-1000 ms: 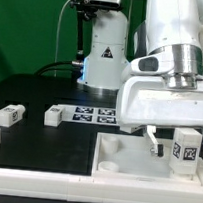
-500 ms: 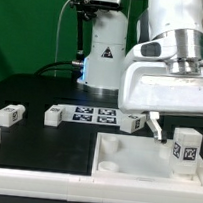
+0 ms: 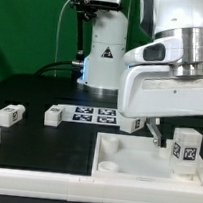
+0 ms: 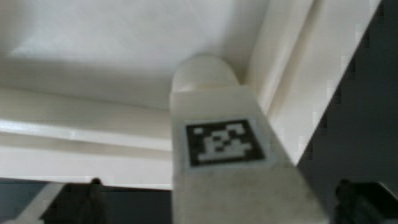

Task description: Assemble one leg

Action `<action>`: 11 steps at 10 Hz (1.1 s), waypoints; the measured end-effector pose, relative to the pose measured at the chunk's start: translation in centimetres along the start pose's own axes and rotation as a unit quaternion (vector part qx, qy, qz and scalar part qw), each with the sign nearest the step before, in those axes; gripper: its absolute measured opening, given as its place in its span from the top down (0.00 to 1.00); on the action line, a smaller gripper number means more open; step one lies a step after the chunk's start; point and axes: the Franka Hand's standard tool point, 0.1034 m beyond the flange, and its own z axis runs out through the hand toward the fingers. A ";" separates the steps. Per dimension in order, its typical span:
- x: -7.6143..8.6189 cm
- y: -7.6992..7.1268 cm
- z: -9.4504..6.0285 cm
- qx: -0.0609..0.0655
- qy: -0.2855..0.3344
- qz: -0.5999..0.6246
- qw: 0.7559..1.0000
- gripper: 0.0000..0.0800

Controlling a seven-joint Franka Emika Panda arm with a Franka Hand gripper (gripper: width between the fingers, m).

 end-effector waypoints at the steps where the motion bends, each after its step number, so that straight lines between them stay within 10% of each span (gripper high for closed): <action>1: 0.0 0.1 0.0 0.009 -0.038 0.003 0.999 0.19; 5: -0.1 0.3 0.2 0.028 -0.148 0.009 0.989 0.19; 9: -0.1 0.3 0.2 0.028 -0.149 0.009 0.988 0.64; 11: -0.1 0.3 0.2 0.026 -0.149 0.020 0.988 0.64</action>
Offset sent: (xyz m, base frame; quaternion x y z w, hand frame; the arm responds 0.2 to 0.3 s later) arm -0.0004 -0.0097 -0.0017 -0.0005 -0.1704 0.0117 0.9853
